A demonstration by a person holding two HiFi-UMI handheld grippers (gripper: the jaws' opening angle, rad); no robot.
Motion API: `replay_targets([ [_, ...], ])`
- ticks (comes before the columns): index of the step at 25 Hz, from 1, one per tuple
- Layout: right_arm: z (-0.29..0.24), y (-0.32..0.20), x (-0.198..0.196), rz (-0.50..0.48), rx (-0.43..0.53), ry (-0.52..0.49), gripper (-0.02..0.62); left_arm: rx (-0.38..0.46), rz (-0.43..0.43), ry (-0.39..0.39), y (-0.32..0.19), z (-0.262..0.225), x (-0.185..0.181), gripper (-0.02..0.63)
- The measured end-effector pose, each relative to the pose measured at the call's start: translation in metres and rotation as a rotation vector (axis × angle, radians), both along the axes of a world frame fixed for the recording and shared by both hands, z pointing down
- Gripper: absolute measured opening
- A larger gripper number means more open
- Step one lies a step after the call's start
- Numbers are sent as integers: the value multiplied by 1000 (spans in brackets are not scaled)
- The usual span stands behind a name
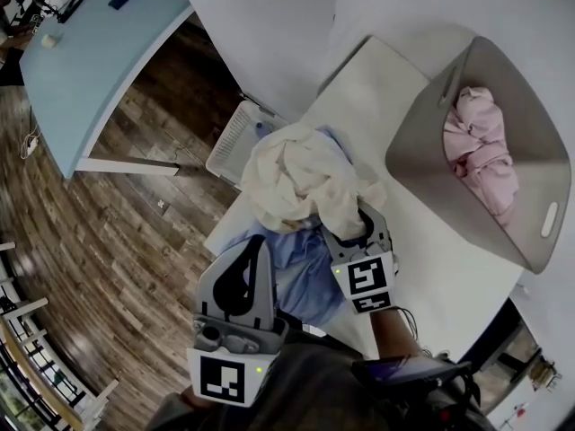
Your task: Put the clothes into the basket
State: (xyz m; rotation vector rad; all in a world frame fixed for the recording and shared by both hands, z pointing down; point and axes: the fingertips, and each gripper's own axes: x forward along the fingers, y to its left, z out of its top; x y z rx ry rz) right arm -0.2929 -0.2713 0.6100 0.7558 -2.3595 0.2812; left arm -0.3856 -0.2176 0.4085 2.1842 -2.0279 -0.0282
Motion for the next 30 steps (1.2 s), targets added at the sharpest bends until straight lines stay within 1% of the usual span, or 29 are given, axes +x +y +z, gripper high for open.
replay_targets([
  [1,-3,1,-1,1,7,-21,213,4,3,-2,0,-2,1,8],
  [3,-15,2,-3,2,46,-75,178,12,9,-6,1,-5,4,9],
  [6,-50,1,-7,-11,171,-156,166,31,18,-16,2,-14,10,8],
  [8,-79,0,-3,-10,237,-191,161,43,28,-24,6,-25,17,8],
  [11,-125,-2,9,7,314,-229,160,70,38,-38,14,-48,29,8],
  [14,-177,-1,31,41,375,-273,160,106,55,-46,22,-77,48,8],
  [19,-260,-12,91,140,448,-341,160,175,129,-43,26,-120,97,8],
  [21,-285,-23,124,195,497,-340,160,212,162,-48,23,-133,114,8],
  [23,-303,-35,161,262,545,-305,160,248,194,-50,19,-143,129,8],
  [26,-319,-52,216,374,575,-278,161,257,235,-42,13,-151,150,8],
  [28,-318,-63,250,454,564,-248,163,258,262,-39,7,-153,162,8],
  [30,-304,-73,279,536,522,-180,174,254,286,-35,1,-155,169,8],
])
